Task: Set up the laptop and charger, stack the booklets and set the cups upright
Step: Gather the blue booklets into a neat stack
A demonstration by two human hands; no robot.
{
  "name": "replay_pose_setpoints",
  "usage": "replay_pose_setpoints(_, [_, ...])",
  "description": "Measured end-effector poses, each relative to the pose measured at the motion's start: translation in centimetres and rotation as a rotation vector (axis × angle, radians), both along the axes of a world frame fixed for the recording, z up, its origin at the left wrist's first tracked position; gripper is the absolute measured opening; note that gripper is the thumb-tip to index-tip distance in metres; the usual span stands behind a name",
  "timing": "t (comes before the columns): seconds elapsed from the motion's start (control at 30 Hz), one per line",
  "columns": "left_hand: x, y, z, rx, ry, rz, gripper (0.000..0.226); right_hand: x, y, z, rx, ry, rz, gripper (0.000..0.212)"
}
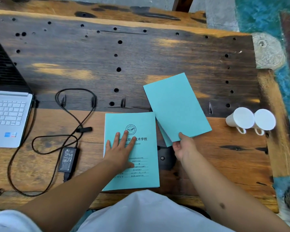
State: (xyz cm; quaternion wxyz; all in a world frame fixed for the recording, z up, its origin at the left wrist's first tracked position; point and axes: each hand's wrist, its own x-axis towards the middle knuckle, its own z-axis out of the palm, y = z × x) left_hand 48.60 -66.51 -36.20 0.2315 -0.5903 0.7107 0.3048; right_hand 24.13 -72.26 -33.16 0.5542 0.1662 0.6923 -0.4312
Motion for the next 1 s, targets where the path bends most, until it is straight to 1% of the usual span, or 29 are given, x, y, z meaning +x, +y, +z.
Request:
replay_pose_setpoints(0.07, [0.0,0.0,0.2,0.000,-0.001,-0.006,0.115,-1.9,-0.5,1.1,-0.058,0.105,0.033,0.024])
replay_pose_setpoints(0.13, [0.0,0.0,0.6,0.008,-0.004,-0.014,0.115,-3.9,-0.7,2.8,-0.129,0.141,0.084,0.028])
replay_pose_setpoints(0.23, [-0.4,-0.5,1.6,0.043,-0.007,-0.009,0.114,-5.9,-0.8,5.5,-0.243,0.106,0.101,0.032])
replay_pose_setpoints(0.3, [-1.2,-1.0,2.8,0.019,0.034,0.031,0.114,-6.2,-0.7,7.4,-0.297,0.057,0.090,0.031])
replay_pose_setpoints(0.33, [-1.9,-1.2,3.4,-0.035,0.079,0.047,0.115,-6.1,-0.6,8.2,-0.313,0.026,0.083,0.030])
replay_pose_setpoints(0.4, [-3.6,-1.7,5.0,-0.210,0.197,0.059,0.117,-5.6,-0.1,9.7,-0.336,-0.030,0.078,0.028])
replay_pose_setpoints(0.47, [-5.1,-2.3,6.8,-0.448,0.275,0.042,0.123,-4.7,0.7,11.0,-0.343,-0.064,0.109,0.027])
replay_pose_setpoints(0.53, [-6.0,-2.9,8.1,-0.687,0.285,-0.031,0.126,-3.8,1.9,12.1,-0.343,-0.100,0.149,0.027])
replay_pose_setpoints(0.57, [-6.1,-3.2,8.7,-0.766,0.281,-0.074,0.123,-3.3,2.5,12.6,-0.344,-0.123,0.174,0.028])
replay_pose_setpoints(0.6, [-6.0,-3.4,9.1,-0.814,0.277,-0.104,0.114,-2.8,3.2,13.0,-0.343,-0.145,0.200,0.028])
replay_pose_setpoints(0.63, [-5.7,-3.5,9.4,-0.851,0.272,-0.117,0.100,-2.4,3.8,13.3,-0.337,-0.156,0.229,0.028])
replay_pose_setpoints(0.7, [-5.0,-3.4,10.0,-0.912,0.272,-0.114,0.058,-1.7,4.9,13.8,-0.307,-0.117,0.298,0.028])
replay_pose_setpoints(0.73, [-4.6,-3.3,10.4,-0.907,0.277,-0.124,0.042,-1.5,5.4,13.9,-0.294,-0.079,0.341,0.027])
replay_pose_setpoints(0.77, [-4.4,-3.1,10.8,-0.865,0.282,-0.153,0.037,-1.3,5.9,13.9,-0.290,-0.046,0.385,0.026])
replay_pose_setpoints(0.8, [-4.3,-2.8,11.2,-0.782,0.281,-0.195,0.042,-1.1,6.4,14.0,-0.293,-0.028,0.431,0.024])
replay_pose_setpoints(0.87, [-4.3,-1.7,11.3,-0.601,0.285,-0.288,0.059,-0.7,7.5,14.0,-0.308,-0.021,0.516,0.021])
replay_pose_setpoints(0.9, [-4.4,-1.1,11.3,-0.556,0.303,-0.309,0.062,-0.6,7.9,14.0,-0.319,-0.013,0.570,0.018])
replay_pose_setpoints(0.93, [-4.4,-0.4,11.3,-0.524,0.329,-0.287,0.062,-0.5,8.2,14.1,-0.328,0.024,0.635,0.014])
replay_pose_setpoints(0.97, [-4.2,0.1,11.2,-0.511,0.377,-0.216,0.061,-0.6,8.4,14.1,-0.337,0.119,0.709,0.013])
replay_pose_setpoints(1.0, [-4.0,0.5,11.2,-0.508,0.430,-0.120,0.061,-0.8,8.5,13.9,-0.346,0.290,0.766,0.018])
